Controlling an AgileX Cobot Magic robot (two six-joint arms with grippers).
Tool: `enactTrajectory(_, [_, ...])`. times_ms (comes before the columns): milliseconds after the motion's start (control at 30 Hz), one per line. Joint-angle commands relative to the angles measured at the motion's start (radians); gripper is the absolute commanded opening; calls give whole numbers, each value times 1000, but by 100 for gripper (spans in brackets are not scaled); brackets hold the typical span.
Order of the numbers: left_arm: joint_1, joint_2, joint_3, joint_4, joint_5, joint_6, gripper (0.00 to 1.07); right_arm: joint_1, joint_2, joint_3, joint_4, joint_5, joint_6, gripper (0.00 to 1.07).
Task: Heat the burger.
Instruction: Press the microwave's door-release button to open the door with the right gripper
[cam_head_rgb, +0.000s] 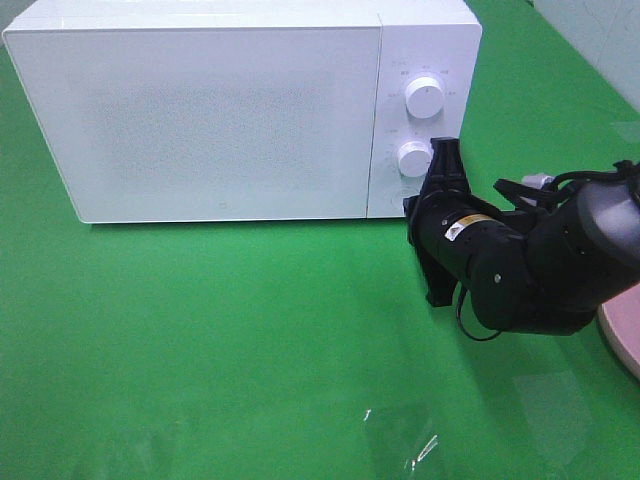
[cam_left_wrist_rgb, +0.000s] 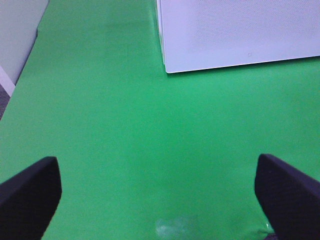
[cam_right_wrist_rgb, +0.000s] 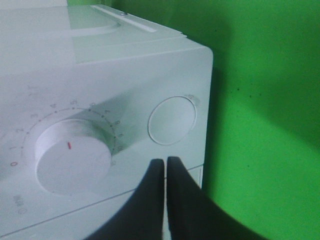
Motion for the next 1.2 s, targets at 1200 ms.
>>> enactTrajectory(1200, [-5, -17, 2, -6, -14, -1, 98, -72, 134, -146, -25, -54, -25, 0])
